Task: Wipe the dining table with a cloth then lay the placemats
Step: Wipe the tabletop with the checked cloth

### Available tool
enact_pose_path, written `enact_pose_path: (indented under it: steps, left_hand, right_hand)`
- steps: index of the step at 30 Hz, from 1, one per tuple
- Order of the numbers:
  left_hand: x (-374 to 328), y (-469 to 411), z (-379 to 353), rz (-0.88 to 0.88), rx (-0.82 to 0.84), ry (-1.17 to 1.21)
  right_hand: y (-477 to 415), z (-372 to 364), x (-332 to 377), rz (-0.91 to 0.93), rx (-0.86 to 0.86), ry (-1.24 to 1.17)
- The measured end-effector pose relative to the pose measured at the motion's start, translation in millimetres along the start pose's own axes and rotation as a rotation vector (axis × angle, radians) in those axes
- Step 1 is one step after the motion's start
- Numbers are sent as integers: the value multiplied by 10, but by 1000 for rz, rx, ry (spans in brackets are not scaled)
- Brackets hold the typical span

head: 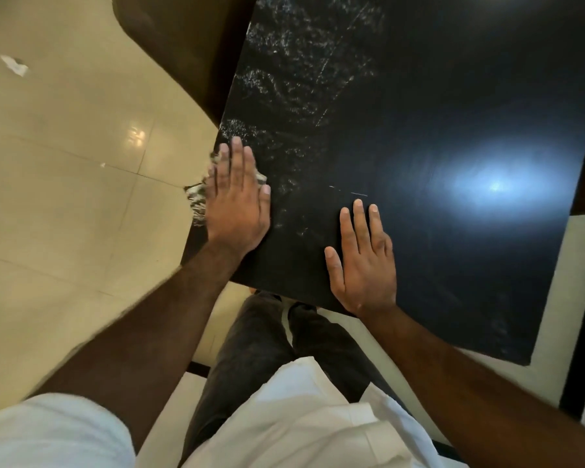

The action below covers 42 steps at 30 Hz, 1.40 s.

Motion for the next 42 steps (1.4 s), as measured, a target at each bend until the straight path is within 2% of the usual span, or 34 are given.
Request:
enact_pose_path:
  steps: [5,9,13,16,19,24,28,33,35,37,42]
  left_hand:
    - [-954,365,-161,-380,45,24]
    - [-1006,822,-285,-602,88,35]
    - [-365,719,-215,-592,101,21]
    - [178,318,-98,-523,114,-14]
    - [401,-257,11,-542,85,-35]
    - [152,-798,55,-665,62,-43]
    - [-195,-548,6,-879,124,-23]
    - [-350,-135,-45,-1095,269,-61]
    - [-277,-190,19,-1079,272,6]
    - [-103,-366,97,-985,213,55]
    - [621,-810,141,-690,163,-52]
  right_hand:
    - [13,78,-53,-65,-47,-150]
    - [-29,104,-56,-152,-132,-247]
    - [-86,77,88,-244,-181,-280]
    - [-133,43,291,-339,-186,-298]
    - [-235,19,533,-427,-224,-315]
    - [-460,44,884,-565,-375,-481]
    - [-552,104,1015,-652,-520,-589]
    - [-555,116,1262,-694,-547,-595]
    - [-556,89,1349,-674,-520,-580]
    - [-605,45,1430,-627,-437,-499]
    - [-972,-140,1718,-456,-205,-147]
Point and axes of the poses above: each hand's wrist, its own y-axis away from the middle knuckle, its own z-axis out of the back of the hand, x = y × z, the point moved 6 cm from there along -y, towards the middle knuckle, and after that the axes turned 4 degrees about z, right-handed, at the moved point
